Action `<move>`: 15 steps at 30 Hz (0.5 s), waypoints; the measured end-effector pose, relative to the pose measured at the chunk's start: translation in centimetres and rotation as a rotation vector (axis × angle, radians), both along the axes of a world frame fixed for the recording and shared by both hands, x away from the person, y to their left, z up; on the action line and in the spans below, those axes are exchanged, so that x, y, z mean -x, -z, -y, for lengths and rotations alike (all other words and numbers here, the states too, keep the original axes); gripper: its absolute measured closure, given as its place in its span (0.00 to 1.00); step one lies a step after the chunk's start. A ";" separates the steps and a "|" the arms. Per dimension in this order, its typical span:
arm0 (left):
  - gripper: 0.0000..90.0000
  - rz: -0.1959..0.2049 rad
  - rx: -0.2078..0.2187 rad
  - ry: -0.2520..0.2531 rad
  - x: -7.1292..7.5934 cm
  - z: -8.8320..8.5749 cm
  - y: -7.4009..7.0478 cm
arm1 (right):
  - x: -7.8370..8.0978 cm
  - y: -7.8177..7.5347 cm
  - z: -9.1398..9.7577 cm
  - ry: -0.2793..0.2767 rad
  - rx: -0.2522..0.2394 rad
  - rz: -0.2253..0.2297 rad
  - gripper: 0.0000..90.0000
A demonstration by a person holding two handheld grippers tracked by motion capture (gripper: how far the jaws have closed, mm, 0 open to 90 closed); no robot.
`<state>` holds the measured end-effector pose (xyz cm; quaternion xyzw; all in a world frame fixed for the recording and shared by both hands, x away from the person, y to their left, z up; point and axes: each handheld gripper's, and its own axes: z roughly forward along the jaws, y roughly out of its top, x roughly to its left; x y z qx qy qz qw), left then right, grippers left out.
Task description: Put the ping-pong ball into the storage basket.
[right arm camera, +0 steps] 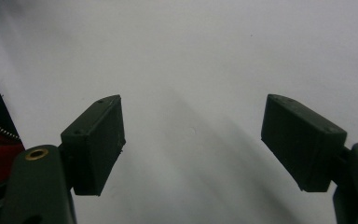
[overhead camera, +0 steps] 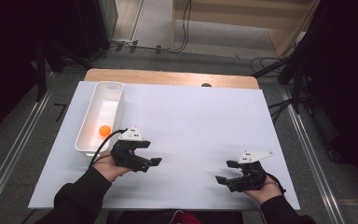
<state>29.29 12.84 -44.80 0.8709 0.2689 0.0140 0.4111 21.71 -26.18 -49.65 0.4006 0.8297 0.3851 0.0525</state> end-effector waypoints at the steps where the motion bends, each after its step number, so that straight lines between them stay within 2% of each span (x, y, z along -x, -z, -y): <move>1: 0.23 -0.001 0.000 0.001 0.0 -0.1 0.0 | 0.0 0.0 0.0 0.001 -0.001 -0.001 0.22; 9: 0.23 0.007 0.015 0.001 0.3 -1.0 0.4 | 0.0 0.0 0.0 0.004 -0.001 -0.004 0.22; 15: 0.23 0.012 0.010 0.005 0.6 -1.5 0.6 | 0.0 0.0 0.0 0.002 -0.002 -0.003 0.22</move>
